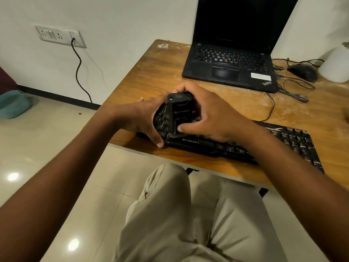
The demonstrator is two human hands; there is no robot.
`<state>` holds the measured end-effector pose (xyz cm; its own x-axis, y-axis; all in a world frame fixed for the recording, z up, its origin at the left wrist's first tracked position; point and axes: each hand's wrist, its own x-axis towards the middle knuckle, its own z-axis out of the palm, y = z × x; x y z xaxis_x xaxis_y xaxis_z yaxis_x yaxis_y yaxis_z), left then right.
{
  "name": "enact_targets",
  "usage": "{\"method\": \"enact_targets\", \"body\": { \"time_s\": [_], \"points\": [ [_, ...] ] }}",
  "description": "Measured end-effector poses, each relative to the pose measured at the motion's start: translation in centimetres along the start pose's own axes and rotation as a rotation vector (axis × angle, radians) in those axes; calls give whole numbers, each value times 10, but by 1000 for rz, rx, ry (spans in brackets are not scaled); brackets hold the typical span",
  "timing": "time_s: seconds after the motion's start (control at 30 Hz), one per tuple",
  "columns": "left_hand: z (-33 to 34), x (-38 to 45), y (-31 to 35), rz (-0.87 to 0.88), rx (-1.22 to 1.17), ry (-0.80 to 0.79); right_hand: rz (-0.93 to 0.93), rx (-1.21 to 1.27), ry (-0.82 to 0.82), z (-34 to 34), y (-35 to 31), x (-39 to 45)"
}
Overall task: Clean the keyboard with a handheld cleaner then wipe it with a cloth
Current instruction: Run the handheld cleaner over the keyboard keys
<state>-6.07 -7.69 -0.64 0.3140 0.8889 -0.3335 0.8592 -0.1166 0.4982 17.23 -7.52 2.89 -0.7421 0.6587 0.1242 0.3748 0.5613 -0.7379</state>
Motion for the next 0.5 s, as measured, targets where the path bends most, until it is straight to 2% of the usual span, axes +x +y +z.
{"method": "enact_targets", "body": {
  "time_s": [0.17, 0.27, 0.4, 0.5],
  "points": [
    [1, 5, -6, 24, 8, -2, -9, 16, 2, 15, 10, 3],
    [0, 2, 0, -41, -26, -4, 52, -78, -41, -5, 16, -17],
    [-1, -1, 5, -47, -28, -7, 176, -158, -125, -41, 19, -52],
    [-1, -1, 7, -48, -32, -15, 187, -105, -80, -51, 16, -56]
  ]
}}
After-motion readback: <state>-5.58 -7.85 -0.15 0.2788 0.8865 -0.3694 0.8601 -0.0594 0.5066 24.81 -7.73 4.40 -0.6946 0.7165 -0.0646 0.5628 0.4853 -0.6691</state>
